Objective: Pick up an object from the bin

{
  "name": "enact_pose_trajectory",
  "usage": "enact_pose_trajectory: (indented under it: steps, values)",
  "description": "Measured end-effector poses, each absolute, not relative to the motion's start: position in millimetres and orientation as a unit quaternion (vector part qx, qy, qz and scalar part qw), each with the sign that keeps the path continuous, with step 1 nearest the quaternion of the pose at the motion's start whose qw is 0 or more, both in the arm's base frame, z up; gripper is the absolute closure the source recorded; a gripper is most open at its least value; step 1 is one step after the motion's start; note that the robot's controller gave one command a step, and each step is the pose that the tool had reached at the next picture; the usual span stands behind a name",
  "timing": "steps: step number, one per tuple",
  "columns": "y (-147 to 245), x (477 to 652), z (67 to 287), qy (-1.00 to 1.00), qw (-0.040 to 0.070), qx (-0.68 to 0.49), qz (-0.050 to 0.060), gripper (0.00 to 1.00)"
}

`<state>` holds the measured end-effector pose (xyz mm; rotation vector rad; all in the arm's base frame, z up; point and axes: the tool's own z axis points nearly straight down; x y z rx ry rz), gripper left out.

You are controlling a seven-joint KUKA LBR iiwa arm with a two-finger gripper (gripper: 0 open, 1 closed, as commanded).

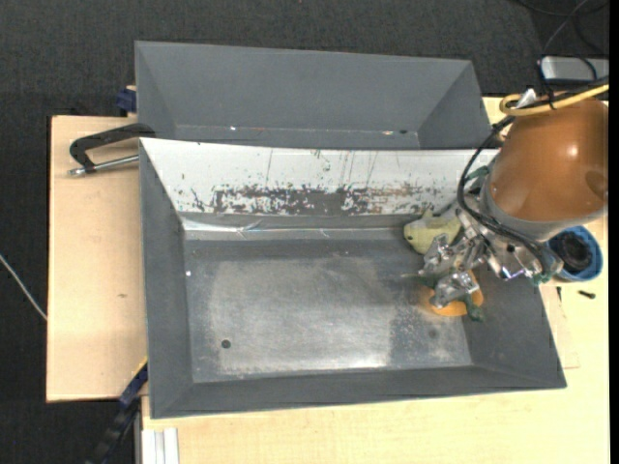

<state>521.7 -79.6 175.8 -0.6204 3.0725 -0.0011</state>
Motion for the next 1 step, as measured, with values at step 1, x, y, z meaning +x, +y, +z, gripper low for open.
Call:
enact_pose_trajectory:
  steps: [1]
  values:
    - [-76.4, 536.8, 212.2, 0.984, 0.005, -0.177, -0.001, 1.0]
